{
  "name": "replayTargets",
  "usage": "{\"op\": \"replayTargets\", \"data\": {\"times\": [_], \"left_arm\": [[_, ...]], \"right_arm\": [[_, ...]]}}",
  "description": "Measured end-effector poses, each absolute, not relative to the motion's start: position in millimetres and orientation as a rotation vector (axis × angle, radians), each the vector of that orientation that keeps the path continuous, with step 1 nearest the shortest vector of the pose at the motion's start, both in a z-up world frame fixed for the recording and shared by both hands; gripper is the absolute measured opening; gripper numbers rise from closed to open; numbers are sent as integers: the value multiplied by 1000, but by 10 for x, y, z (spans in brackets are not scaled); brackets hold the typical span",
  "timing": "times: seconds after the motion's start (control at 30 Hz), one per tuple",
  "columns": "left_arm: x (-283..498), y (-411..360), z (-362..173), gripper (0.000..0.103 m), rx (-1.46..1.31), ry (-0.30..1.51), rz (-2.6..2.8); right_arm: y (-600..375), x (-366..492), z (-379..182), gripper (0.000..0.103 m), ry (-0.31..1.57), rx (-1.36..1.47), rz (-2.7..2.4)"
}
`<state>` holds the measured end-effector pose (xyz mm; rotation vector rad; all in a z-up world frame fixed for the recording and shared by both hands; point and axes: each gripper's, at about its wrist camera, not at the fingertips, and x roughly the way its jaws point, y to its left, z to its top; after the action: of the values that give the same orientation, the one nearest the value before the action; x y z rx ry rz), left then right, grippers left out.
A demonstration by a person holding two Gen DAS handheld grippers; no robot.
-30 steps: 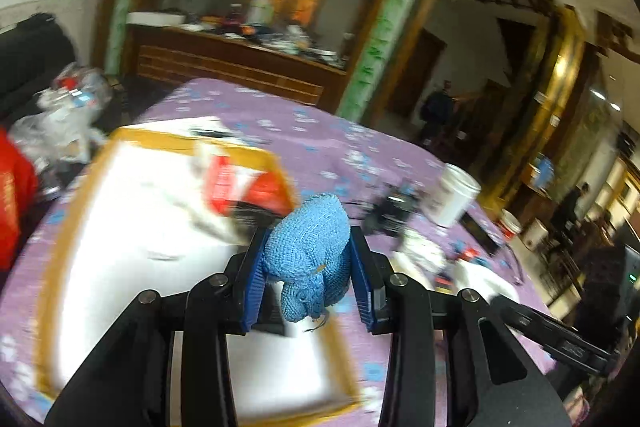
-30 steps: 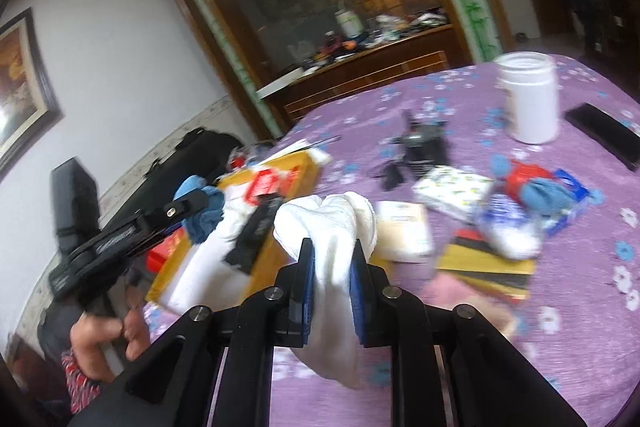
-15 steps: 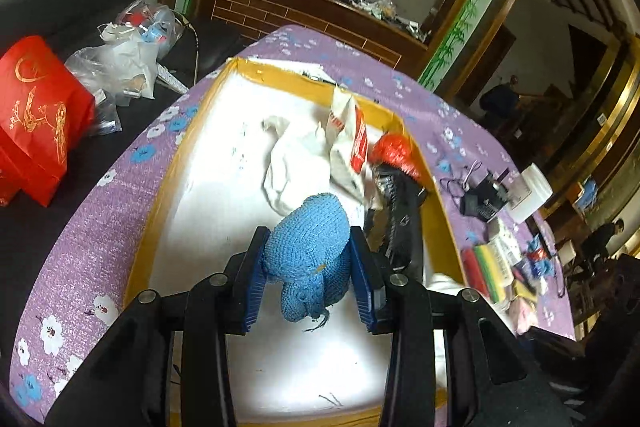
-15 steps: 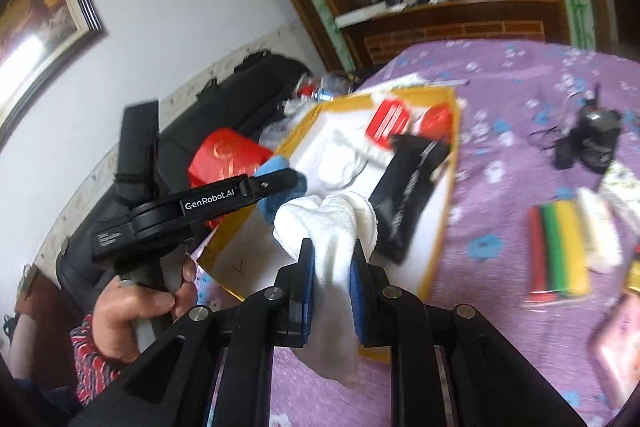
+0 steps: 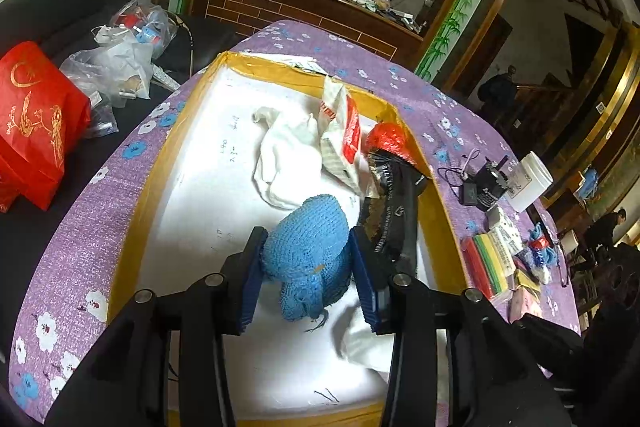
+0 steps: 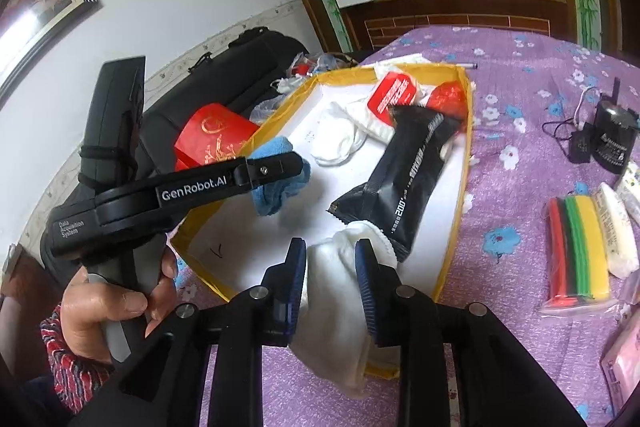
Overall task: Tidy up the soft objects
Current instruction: 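Lower both items into the box and open both tools, then move the left tool to the striped sponge pack while the right tool reaches the pink tissue pack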
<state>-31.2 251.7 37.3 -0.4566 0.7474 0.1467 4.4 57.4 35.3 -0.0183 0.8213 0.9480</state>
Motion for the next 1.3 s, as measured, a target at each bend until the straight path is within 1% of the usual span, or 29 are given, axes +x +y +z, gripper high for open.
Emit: {"op": "replayTargets", "data": {"times": [0.03,0.07,0.1,0.17,0.23,0.47,0.77,0.83,0.87,0.97,1.07,1.23,1.3], "left_arm": [[-319,2509,388,41,-455,745,146],[-331,2497,407,44,-455,741,146],[-335,2490,417,50,-456,739,145],[-339,2479,436,58,-459,738,146],[-339,2457,456,59,-462,735,146],[-313,2265,527,59,-439,744,124],[-262,1848,689,58,-391,738,53],[-236,1706,728,58,-379,742,22],[-224,1620,742,58,-372,745,6],[-154,1322,756,58,-345,769,-56],[-50,981,721,62,-323,803,-116],[197,453,503,62,-261,897,-106],[290,351,425,62,-233,926,-70]], "right_arm": [[538,38,385,28,814,-13,949],[505,35,414,28,805,-6,948],[448,30,447,28,796,5,946],[356,36,493,31,784,26,946],[253,53,535,37,772,42,930],[-188,166,628,37,752,121,880],[-1003,372,716,39,710,246,745],[-1220,416,697,44,706,280,701],[-1295,433,685,45,703,289,684],[-1546,510,618,45,702,328,617],[-1718,581,529,45,711,376,590],[-1867,618,436,45,701,412,545],[-1935,628,410,45,704,441,542]]}}
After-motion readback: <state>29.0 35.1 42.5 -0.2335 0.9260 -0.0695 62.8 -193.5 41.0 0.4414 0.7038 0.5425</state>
